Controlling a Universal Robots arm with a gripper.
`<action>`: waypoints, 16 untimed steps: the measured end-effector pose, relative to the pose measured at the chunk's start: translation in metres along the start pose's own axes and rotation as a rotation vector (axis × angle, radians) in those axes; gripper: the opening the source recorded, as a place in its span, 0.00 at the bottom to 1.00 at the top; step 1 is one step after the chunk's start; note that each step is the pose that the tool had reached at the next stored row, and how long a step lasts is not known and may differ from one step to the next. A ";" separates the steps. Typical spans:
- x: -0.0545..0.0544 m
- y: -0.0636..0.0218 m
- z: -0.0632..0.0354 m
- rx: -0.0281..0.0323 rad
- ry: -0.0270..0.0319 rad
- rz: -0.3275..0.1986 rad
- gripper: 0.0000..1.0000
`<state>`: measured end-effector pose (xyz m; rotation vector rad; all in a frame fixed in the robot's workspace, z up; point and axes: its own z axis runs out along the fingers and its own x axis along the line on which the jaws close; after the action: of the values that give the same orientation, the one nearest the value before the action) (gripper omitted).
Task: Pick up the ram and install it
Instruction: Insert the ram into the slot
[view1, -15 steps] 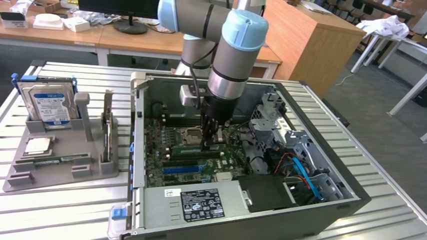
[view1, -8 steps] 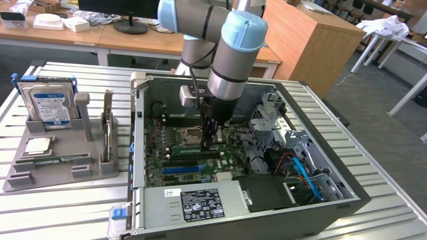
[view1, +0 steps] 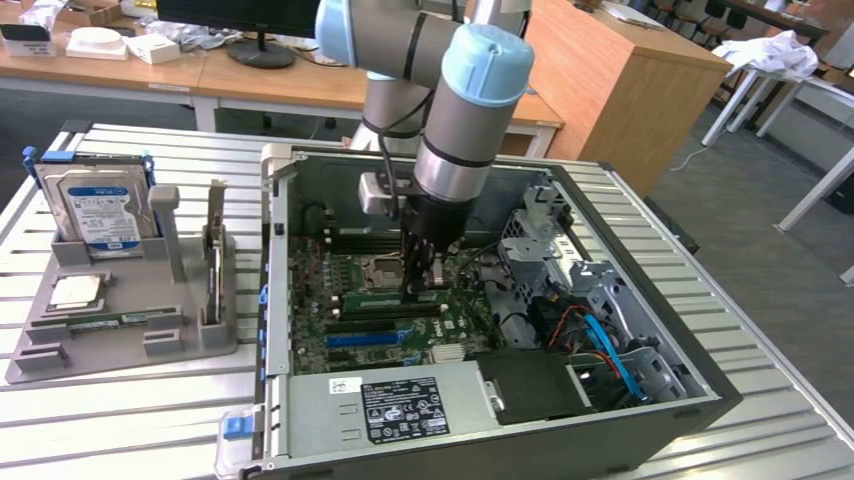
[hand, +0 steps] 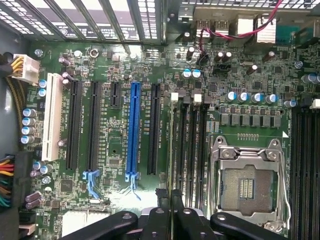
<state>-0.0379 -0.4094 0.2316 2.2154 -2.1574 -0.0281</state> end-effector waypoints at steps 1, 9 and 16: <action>0.000 0.0000 0.0004 0.0000 0.0000 0.000 0.13; -0.002 -0.0002 0.0031 -0.0001 -0.0001 0.000 0.13; -0.002 -0.0002 0.0042 -0.0004 -0.0007 0.016 0.13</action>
<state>-0.0380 -0.4077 0.2273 2.1982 -2.1751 -0.0286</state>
